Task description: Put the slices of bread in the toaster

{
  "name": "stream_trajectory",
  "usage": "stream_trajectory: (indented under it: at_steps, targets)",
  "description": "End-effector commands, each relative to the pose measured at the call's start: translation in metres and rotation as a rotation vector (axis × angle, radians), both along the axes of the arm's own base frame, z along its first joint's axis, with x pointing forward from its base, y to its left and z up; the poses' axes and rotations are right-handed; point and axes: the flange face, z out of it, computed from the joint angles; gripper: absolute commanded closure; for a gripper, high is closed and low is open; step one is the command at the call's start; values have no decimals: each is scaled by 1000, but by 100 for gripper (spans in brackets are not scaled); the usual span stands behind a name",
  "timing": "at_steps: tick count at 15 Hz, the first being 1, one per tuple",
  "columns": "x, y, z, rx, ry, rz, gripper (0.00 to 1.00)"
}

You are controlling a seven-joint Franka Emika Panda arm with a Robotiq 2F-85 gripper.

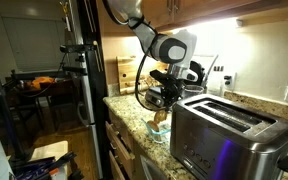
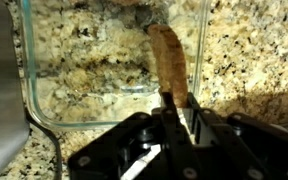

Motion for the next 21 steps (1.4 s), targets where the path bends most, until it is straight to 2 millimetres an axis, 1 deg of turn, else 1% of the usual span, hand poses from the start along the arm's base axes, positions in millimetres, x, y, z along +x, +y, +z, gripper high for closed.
stream_trajectory:
  at_steps: [1, 7, 10, 14, 17, 21]
  targets:
    - [-20, -7, 26, -1, -34, -56, 96]
    - [-37, -23, 66, -16, -87, -133, 96]
    - [-47, -33, 90, -19, -143, -213, 96]
    - [-56, -42, 116, -16, -214, -295, 96]
    - [-63, -46, 130, -17, -262, -360, 96]
    - [-72, -52, 139, -17, -300, -430, 96]
